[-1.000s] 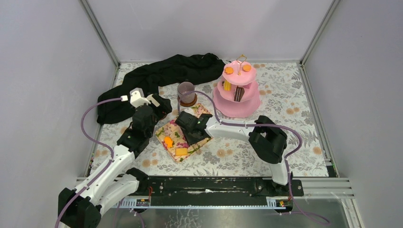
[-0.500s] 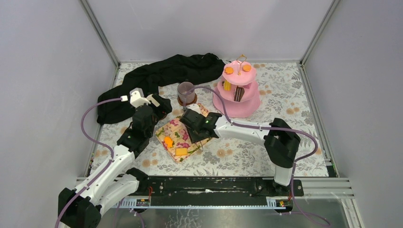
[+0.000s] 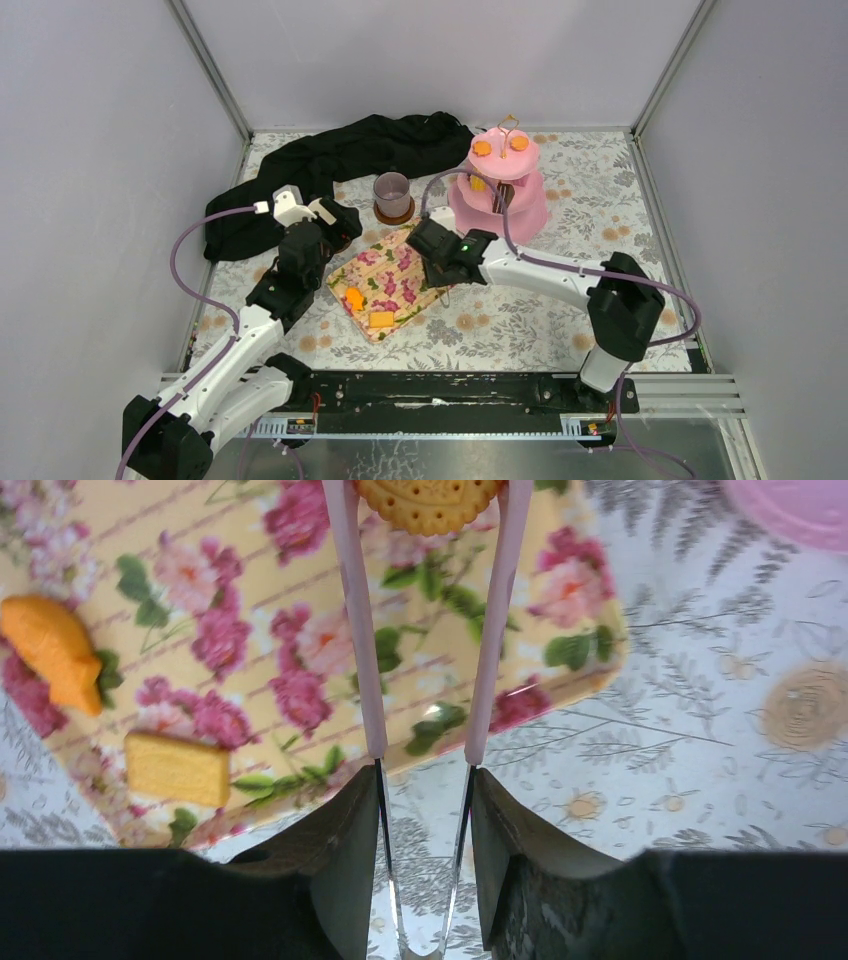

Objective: Serve the afternoon tea

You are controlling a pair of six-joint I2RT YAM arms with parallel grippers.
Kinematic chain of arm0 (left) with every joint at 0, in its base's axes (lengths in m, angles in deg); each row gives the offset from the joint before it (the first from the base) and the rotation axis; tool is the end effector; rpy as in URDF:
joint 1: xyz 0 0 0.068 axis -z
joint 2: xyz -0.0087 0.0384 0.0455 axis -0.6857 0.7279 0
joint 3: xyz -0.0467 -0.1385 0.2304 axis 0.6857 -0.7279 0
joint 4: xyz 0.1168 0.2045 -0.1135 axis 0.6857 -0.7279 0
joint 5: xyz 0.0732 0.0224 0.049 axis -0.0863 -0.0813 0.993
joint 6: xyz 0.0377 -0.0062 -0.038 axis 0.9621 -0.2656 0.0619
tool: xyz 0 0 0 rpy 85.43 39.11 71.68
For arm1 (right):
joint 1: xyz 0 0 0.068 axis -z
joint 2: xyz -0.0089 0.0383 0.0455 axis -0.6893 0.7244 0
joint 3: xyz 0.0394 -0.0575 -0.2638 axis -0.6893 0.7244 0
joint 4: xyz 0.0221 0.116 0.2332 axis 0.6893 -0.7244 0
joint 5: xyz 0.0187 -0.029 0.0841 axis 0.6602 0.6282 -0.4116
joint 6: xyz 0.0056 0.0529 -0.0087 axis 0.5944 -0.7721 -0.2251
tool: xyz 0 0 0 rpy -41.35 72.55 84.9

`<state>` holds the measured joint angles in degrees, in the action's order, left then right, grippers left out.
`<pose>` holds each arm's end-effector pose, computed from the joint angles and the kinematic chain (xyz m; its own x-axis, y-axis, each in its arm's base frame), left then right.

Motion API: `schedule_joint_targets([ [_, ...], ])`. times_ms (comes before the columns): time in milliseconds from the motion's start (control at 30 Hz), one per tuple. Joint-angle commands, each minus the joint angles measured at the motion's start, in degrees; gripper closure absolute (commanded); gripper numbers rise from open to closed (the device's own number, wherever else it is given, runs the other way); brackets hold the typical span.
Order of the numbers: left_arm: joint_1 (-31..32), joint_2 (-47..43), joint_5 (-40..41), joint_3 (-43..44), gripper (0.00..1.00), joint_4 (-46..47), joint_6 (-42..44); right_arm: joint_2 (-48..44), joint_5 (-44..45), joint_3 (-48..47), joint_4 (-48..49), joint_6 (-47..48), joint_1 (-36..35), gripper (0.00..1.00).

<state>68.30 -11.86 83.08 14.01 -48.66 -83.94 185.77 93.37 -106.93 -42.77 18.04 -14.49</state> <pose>0.1883 -0.0716 0.2794 -0.2084 -0.5339 -0.8195 -0.1391 0.8455 -0.5155 0.2024 0.3043 0.2365 -0.7724 -0.2000 -0.6028 -0.3343 0.9351 0.1181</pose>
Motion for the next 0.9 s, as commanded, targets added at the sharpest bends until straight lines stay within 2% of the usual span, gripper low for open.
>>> schedule_joint_targets([
  [0, -0.5, -0.2, 0.4, 0.4, 0.07, -0.1, -0.3, -5.0, 3.6, 1.5, 0.7, -1.5, 3.8, 0.78],
  [300, -0.5, -0.1, 0.2, 0.5, 0.07, 0.0, -0.3, -3.7, 2.4, 0.5, 1.0, 0.3, 11.1, 0.78],
  [867, -0.5, -0.2, 0.4, 0.6, 0.07, -0.2, -0.1, 4.8, -2.4, -4.6, 3.7, 2.6, 18.9, 0.78],
])
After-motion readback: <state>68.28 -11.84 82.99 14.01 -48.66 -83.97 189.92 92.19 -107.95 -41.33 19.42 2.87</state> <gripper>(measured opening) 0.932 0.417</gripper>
